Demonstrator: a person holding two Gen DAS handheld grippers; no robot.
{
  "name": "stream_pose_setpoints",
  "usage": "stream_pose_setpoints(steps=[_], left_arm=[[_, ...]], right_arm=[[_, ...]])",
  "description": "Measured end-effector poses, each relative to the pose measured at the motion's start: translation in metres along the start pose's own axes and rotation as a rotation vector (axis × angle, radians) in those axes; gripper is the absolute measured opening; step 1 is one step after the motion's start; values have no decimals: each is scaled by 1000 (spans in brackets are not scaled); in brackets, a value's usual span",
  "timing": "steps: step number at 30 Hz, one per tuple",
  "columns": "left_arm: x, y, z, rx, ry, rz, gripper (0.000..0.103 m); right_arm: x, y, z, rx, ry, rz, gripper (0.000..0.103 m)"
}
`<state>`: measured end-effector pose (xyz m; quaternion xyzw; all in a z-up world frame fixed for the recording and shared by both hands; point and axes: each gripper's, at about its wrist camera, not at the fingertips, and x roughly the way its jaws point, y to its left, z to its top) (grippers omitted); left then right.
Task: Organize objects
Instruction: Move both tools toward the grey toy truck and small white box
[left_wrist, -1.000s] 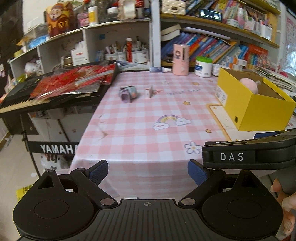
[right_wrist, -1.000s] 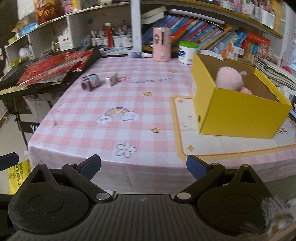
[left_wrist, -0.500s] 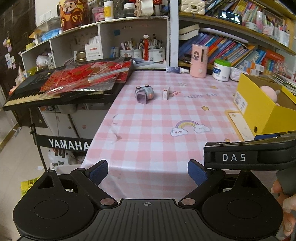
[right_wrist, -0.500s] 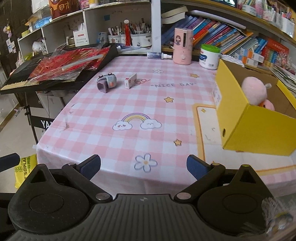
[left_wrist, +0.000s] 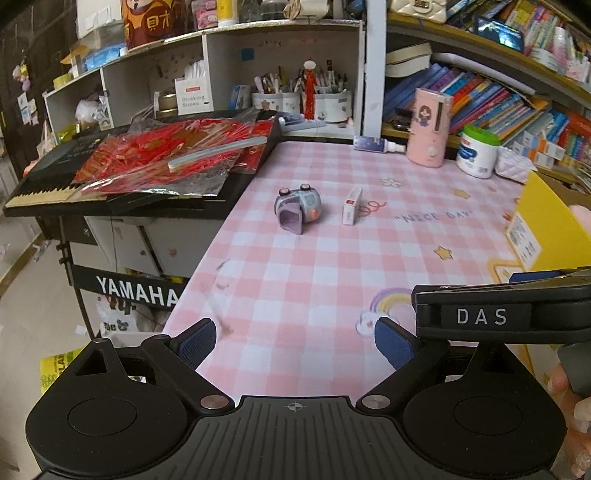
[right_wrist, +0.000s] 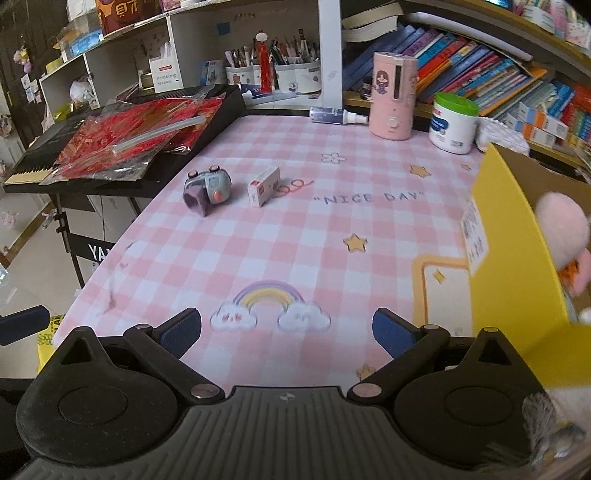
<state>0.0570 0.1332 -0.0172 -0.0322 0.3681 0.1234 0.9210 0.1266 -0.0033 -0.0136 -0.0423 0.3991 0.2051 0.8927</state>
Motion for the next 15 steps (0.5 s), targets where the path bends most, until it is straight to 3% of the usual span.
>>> stream_pose_setpoints(steps=[15], left_arm=[[64, 2, 45, -40, 44, 66, 95]], right_arm=[[71, -12, 68, -55, -5, 121, 97]])
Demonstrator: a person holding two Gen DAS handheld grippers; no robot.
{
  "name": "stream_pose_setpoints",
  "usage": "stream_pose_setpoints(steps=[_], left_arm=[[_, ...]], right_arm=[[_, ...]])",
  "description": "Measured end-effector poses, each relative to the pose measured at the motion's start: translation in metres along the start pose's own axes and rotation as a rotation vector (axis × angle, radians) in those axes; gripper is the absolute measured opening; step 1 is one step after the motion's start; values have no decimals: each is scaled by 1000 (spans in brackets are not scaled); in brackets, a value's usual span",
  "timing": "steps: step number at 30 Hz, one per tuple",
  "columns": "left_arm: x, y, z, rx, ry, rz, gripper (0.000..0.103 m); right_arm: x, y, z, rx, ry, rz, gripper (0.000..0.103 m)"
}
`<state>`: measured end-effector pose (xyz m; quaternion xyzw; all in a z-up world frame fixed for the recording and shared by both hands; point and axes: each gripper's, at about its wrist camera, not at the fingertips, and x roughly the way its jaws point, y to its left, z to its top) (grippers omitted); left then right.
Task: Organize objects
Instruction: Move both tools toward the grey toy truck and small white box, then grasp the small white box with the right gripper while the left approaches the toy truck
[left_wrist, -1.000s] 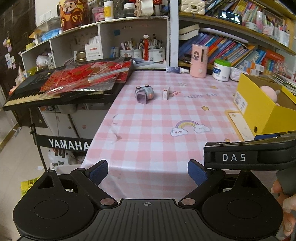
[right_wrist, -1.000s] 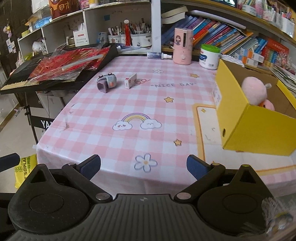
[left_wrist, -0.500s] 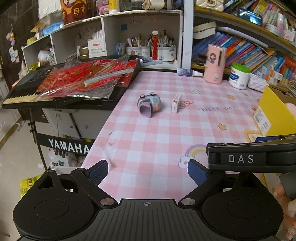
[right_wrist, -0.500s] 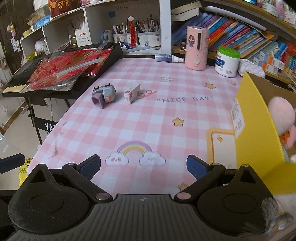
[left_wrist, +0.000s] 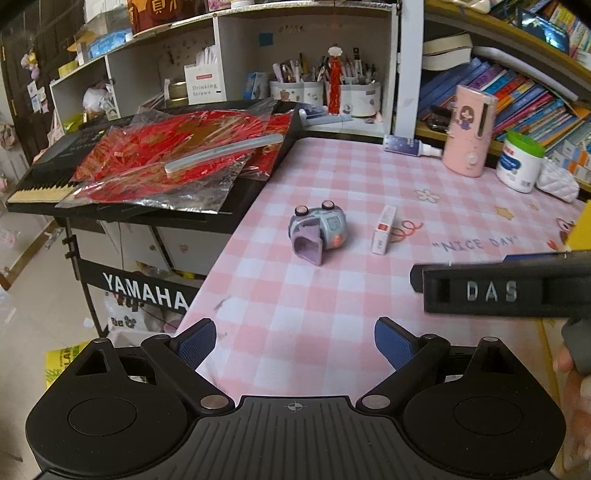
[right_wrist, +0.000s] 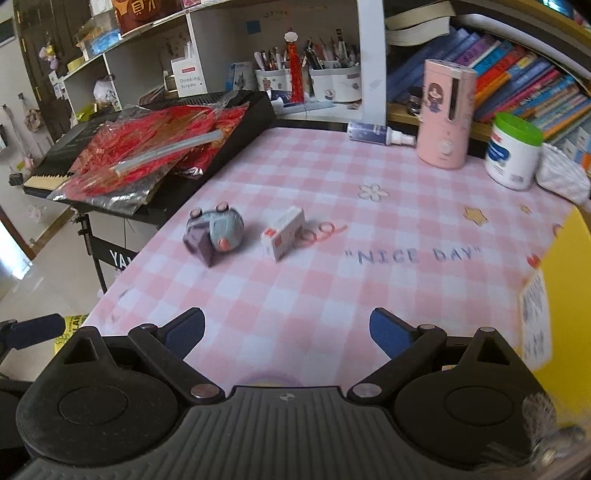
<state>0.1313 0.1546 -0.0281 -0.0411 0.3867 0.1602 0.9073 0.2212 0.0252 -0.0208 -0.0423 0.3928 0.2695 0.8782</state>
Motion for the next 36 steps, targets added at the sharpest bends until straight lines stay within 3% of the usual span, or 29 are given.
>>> stream_pose_setpoints(steps=[11, 16, 22, 26, 29, 36], left_arm=[[45, -4, 25, -8, 30, 29, 95], [60, -7, 33, -2, 42, 34, 95], [75, -11, 43, 0, 47, 32, 95], [83, -14, 49, 5, 50, 28, 94], [91, -18, 54, 9, 50, 22, 94], [112, -26, 64, 4, 52, 6, 94]], right_arm=[[58, -10, 45, -4, 16, 22, 92], [87, -11, 56, -20, 47, 5, 79], [118, -16, 68, 21, 102, 78, 62], [131, -20, 74, 54, 131, 104, 40], [130, -23, 77, 51, 134, 124, 15], [108, -37, 82, 88, 64, 102, 14]])
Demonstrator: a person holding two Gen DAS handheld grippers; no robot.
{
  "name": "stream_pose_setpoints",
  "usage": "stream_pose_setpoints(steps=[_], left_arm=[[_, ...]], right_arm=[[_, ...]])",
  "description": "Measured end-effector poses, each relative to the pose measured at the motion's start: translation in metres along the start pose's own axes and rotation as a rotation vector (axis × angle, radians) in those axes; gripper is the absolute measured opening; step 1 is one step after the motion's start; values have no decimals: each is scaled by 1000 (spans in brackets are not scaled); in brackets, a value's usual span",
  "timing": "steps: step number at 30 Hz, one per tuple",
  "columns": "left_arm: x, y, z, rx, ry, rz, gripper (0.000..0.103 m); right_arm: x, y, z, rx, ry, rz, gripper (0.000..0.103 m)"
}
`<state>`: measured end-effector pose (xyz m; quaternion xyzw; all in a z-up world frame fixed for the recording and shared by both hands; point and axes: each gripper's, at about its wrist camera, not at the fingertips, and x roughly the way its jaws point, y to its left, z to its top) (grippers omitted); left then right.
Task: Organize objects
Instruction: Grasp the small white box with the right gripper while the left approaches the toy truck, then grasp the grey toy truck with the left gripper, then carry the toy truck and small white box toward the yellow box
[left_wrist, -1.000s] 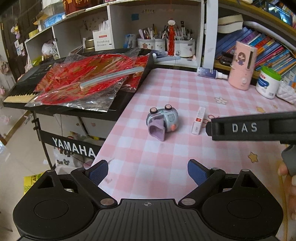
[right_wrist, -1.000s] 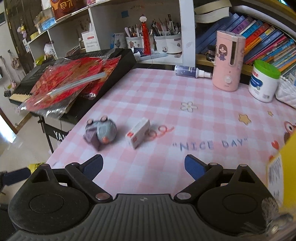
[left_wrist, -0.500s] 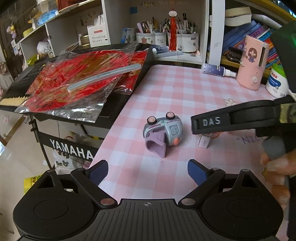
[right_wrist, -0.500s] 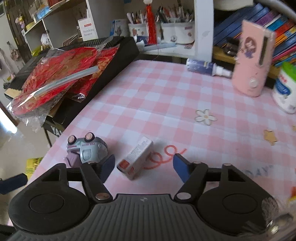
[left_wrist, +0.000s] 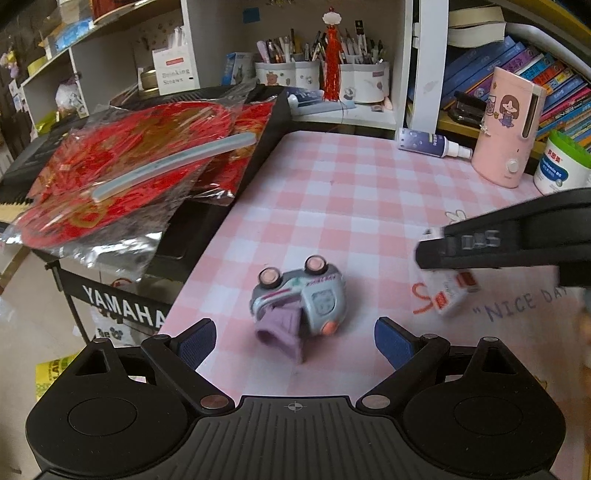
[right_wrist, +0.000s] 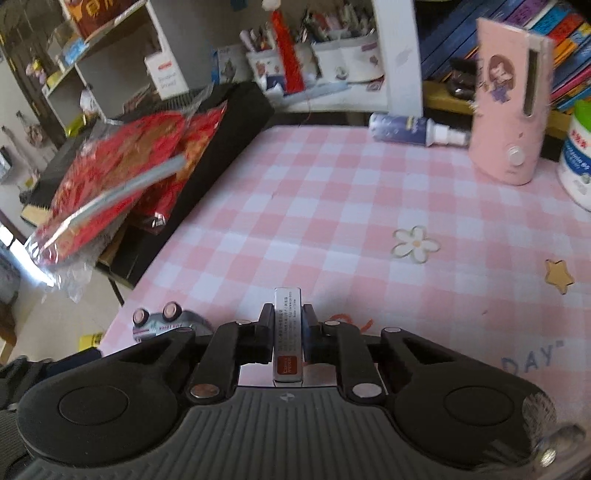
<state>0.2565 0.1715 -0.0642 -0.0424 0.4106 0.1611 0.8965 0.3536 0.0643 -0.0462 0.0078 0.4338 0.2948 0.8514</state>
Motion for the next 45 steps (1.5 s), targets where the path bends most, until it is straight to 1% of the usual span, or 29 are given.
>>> stream_pose_setpoints(steps=[4, 7, 8, 10, 12, 15, 18, 24, 27, 32, 37, 45], left_arm=[[11, -1, 6, -31, 0, -7, 94], [18, 0, 9, -61, 0, -1, 89], [20, 1, 9, -66, 1, -7, 83], [23, 1, 10, -71, 4, -12, 78], [27, 1, 10, -63, 5, -11, 62], [28, 3, 9, -62, -1, -15, 62], [22, 6, 8, -75, -16, -26, 62], [-14, 10, 3, -74, -70, -79, 62], [-34, 15, -4, -83, -82, -107, 62], [-66, 23, -23, -84, -91, -141, 62], [-97, 29, -45, -85, -102, -169, 62], [-138, 38, -81, -65, -114, -183, 62]], right_arm=[[-10, -6, 0, 19, -13, -12, 14], [-18, -9, -2, 14, -24, -16, 14], [-20, -9, -2, 13, -27, -18, 14], [-24, -11, -3, 13, -33, -25, 14], [-27, -12, -5, 15, -33, -31, 14], [-29, -13, -10, 13, -22, -42, 14], [-33, -12, -16, 4, -19, -55, 14], [-46, -6, -26, -4, -27, -67, 14], [-56, -2, -33, -13, -38, -72, 14], [-75, 5, -48, -9, -48, -75, 14], [-95, 14, -71, -8, -55, -81, 14], [-128, 29, -115, 2, -41, -72, 14]])
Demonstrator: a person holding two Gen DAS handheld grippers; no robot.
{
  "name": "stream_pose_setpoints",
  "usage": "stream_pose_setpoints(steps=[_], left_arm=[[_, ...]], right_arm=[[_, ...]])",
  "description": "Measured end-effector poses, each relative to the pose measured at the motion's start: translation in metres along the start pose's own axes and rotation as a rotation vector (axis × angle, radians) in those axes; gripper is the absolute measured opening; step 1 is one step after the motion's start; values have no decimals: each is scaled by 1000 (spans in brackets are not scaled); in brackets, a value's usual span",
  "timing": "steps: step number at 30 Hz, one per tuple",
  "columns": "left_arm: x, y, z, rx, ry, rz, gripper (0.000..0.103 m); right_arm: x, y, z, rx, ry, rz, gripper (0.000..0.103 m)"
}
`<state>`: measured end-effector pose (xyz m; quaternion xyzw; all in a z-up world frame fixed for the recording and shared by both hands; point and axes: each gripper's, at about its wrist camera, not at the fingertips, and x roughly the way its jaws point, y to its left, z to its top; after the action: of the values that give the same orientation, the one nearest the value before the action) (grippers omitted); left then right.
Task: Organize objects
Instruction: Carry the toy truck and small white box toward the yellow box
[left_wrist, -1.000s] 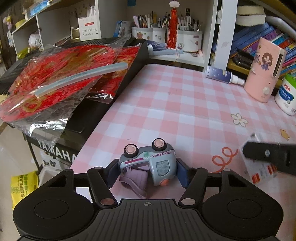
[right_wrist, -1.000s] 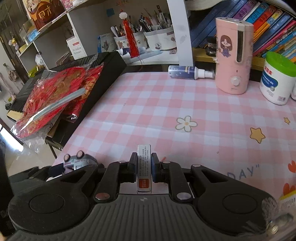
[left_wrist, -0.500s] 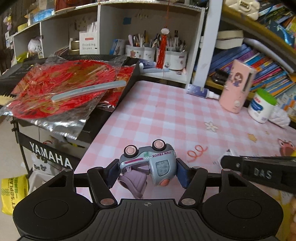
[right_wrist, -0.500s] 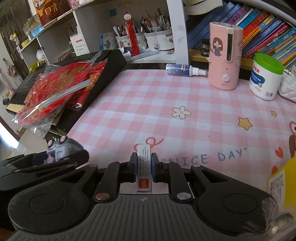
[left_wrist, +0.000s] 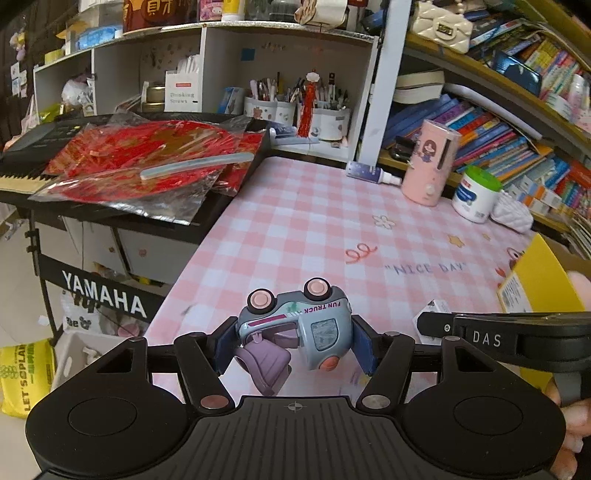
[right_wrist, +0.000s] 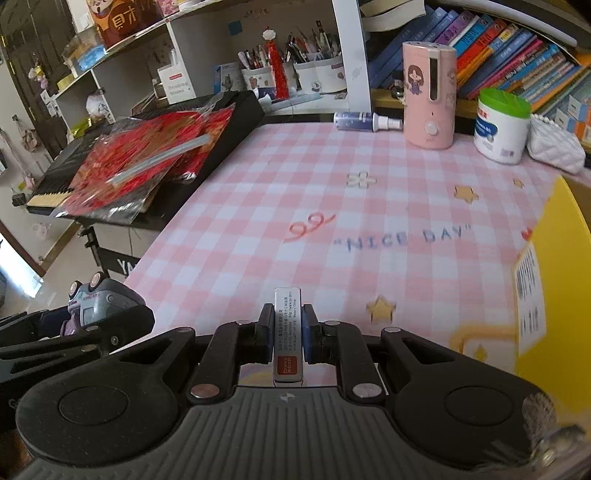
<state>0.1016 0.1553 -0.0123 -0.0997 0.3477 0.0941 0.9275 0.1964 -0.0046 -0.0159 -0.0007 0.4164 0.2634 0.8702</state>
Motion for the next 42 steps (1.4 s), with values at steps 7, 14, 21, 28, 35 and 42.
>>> stream_pose_setpoints(steps=[7, 14, 21, 28, 35, 42], left_arm=[[-34, 4, -24, 19, -10, -20, 62], [-64, 14, -47, 8, -19, -31, 62], [-93, 16, -71, 25, -10, -61, 62], [-116, 13, -92, 60, -5, -96, 62], [-129, 0, -109, 116, 13, -145, 62], [-136, -23, -124, 187, 36, -220, 62]], right_arm=[[-25, 15, -28, 5, -8, -8, 14], [-52, 34, -58, -13, -25, -18, 14], [-82, 46, -94, 6, -32, -39, 14], [-109, 49, -127, 44, -41, -66, 14], [-135, 43, -157, 96, -56, -101, 14], [-158, 27, -186, 167, -58, -163, 14]])
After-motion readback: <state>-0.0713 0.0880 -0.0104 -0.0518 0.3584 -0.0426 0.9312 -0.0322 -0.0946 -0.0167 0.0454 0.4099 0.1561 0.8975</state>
